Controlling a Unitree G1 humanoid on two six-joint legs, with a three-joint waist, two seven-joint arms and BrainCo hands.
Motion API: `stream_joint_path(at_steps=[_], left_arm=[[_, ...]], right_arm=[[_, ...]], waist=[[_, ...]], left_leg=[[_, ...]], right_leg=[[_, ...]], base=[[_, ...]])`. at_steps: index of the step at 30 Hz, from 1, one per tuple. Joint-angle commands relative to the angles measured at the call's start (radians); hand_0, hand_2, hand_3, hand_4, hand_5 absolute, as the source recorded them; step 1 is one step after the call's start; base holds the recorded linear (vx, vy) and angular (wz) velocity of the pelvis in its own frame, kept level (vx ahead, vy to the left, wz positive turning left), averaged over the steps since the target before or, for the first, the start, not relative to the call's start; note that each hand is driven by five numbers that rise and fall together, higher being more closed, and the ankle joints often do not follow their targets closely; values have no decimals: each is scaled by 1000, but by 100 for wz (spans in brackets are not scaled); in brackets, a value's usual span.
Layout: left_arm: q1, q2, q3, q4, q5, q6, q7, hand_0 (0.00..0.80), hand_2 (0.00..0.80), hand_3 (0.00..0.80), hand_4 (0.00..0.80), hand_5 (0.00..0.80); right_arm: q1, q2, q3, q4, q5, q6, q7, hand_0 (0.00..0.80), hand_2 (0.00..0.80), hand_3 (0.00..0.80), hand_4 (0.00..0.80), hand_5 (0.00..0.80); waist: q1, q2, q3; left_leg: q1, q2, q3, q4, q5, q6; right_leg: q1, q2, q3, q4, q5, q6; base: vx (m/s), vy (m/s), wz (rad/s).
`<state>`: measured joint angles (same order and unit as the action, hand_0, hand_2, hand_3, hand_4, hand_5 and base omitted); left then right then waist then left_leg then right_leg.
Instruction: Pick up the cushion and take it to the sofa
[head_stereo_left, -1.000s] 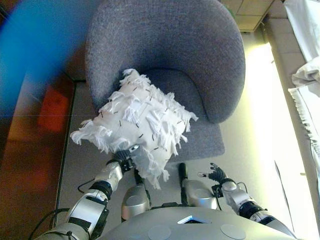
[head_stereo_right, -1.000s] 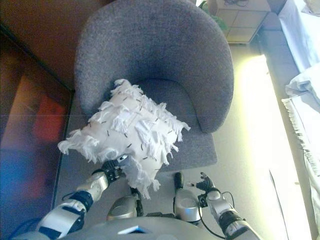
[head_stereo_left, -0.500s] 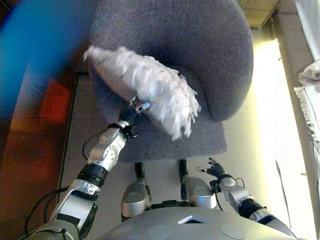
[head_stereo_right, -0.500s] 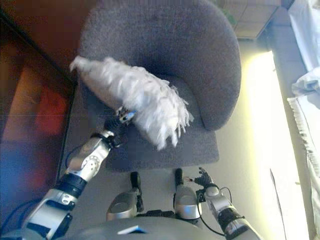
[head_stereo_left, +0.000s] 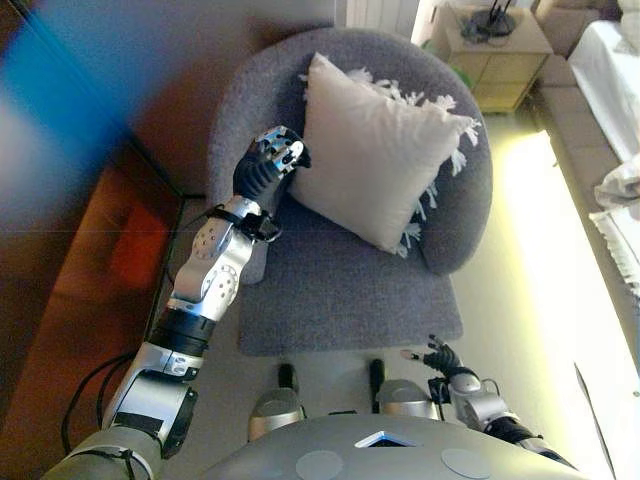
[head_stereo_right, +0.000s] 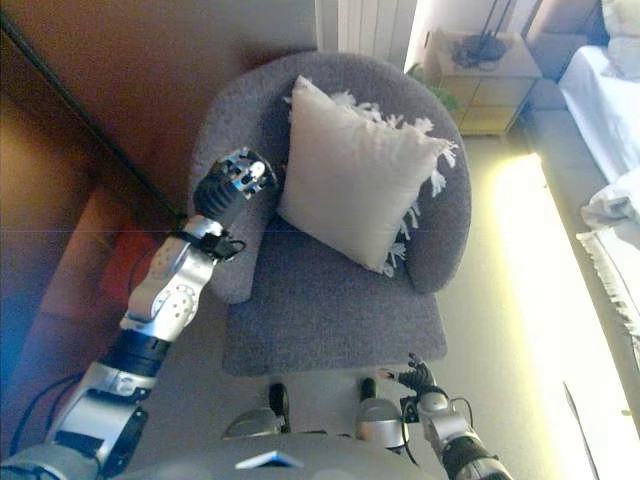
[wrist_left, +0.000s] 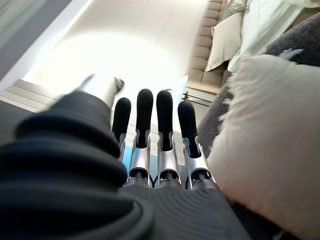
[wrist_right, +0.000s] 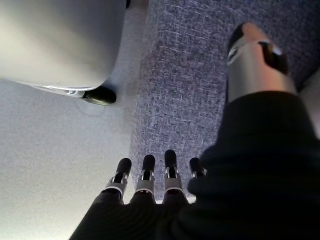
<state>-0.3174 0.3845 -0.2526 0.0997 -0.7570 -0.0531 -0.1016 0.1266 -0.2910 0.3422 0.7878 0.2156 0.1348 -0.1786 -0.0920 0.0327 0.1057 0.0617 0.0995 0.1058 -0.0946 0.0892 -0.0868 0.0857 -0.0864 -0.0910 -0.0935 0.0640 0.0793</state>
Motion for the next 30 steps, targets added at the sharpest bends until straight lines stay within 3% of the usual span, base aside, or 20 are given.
stream_joint_path(at_steps=[1,9,14,16,22,24,30], left_arm=[[-46,30,35,-22,-11,-20,-8,0,0,0,0,0],[3,14,91,-38,-61,-31,16,0,0,0,0,0],[119,-32,132,-17,-24,-34,83,0,0,0,0,0],[166,-47,142,20,-20,0,116,0,0,0,0,0],[323,-75,169,289,151,-5,196,0,0,0,0,0],[349,-94,170,422,213,-41,175,0,0,0,0,0],[357,-138,141,735,326,11,143,0,0,0,0,0]], right_arm=[[46,40,16,-16,-29,-9,10,0,0,0,0,0],[70,61,0,14,-21,-39,-8,0,0,0,0,0],[85,71,-27,-12,-7,-10,-24,0,0,0,0,0],[90,74,-41,-16,-7,-3,-27,0,0,0,0,0],[93,87,-99,7,19,-12,-23,0,0,0,0,0],[85,90,-111,45,19,-26,-18,0,0,0,0,0],[48,90,-130,201,16,-87,20,0,0,0,0,0]], waist=[[17,-23,3],[31,-24,-8],[51,-27,-6],[59,-29,-2],[88,-36,7],[92,-41,5],[93,-47,-6]], left_leg=[[74,-2,-14,7,-144,12],[86,-3,-21,7,-151,12],[86,1,-26,7,-146,8],[88,2,-26,7,-143,6],[91,0,-29,7,-135,8],[93,-1,-27,7,-133,9],[100,-3,-10,7,-130,12]], right_leg=[[-25,-79,3,6,-16,76],[-11,-88,-11,6,-20,79],[-4,-92,-27,6,-18,77],[0,-92,-35,6,-17,76],[11,-90,-58,6,-13,71],[13,-88,-64,6,-12,70],[18,-83,-67,6,-11,66]], base=[[37,11,0],[4,2,0],[-26,-12,1],[-49,-19,13],[-59,-20,10],[-46,-13,4],[-50,3,4]])
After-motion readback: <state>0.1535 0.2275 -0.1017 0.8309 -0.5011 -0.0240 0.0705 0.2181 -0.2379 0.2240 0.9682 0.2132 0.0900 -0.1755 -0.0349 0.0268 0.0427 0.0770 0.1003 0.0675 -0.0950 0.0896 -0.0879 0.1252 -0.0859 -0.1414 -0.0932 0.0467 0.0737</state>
